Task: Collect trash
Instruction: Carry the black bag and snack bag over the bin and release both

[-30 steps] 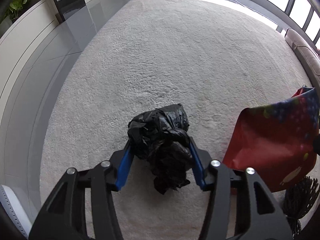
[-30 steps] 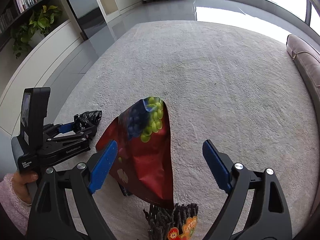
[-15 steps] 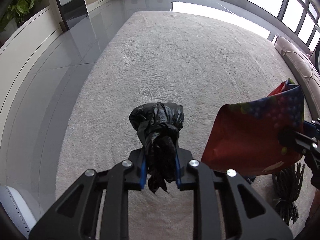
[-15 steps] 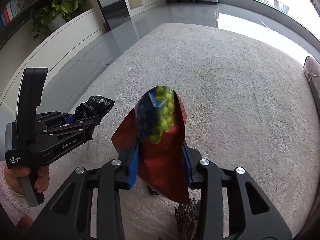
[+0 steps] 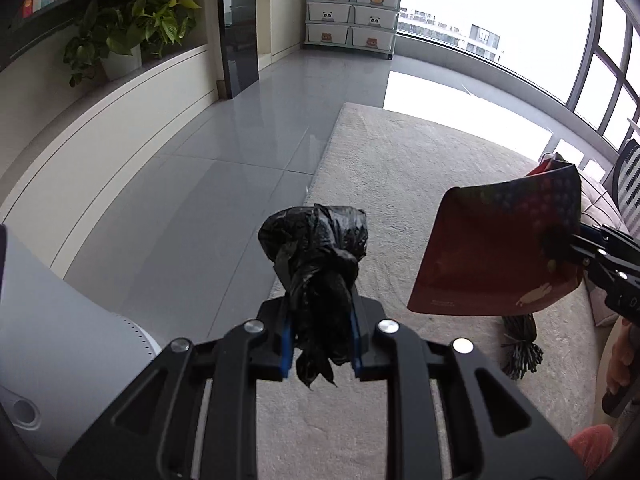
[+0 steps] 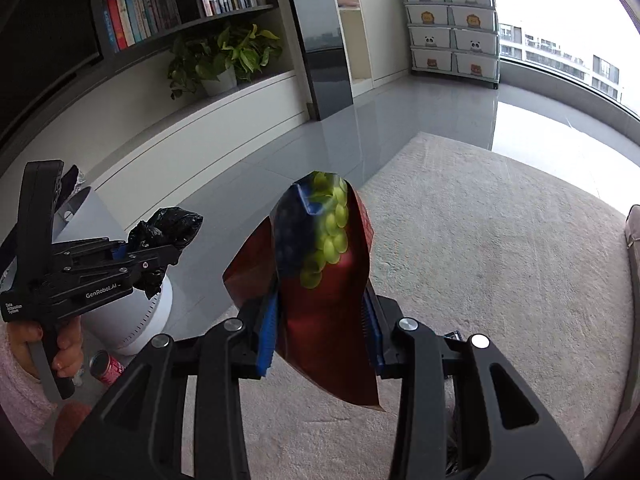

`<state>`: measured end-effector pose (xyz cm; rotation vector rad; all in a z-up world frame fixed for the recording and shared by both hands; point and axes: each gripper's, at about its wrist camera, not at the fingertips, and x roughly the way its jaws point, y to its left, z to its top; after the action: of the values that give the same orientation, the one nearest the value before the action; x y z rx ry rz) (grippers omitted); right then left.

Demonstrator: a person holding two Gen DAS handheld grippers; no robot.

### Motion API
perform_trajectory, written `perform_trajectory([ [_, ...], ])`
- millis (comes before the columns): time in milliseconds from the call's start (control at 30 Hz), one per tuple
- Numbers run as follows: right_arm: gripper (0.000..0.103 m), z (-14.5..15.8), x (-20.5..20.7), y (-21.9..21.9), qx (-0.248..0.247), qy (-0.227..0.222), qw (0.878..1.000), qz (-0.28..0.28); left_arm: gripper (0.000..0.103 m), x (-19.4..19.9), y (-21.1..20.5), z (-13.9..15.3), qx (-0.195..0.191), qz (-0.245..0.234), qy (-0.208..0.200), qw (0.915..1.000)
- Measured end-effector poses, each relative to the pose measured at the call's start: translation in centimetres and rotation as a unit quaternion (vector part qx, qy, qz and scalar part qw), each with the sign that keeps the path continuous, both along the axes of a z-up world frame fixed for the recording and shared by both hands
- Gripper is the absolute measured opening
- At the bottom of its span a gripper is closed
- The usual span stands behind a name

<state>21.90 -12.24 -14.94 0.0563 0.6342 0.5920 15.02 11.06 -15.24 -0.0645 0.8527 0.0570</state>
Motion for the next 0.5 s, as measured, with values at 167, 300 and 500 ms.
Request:
perform_trajectory([
  [167,0.035,6.4,-4.7,6.7,0.023,-0.056,0.996,0.058,0.022,-7.5,6.4,6.6,0.028,0.048,-0.048,0.9973],
  [300,0.035,10.9,-7.6,13.2,0.041,-0.096,0.989,0.107,0.022,-12.5,11.3,11.1,0.064,0.088,-0.076,0.9911],
  [500,0.035,15.5,-9.7,24.2,0.046,-0.108,0.977,0.176,0.022,-18.3,18.5,14.3,0.09,0.155,-0.078,0.9806],
])
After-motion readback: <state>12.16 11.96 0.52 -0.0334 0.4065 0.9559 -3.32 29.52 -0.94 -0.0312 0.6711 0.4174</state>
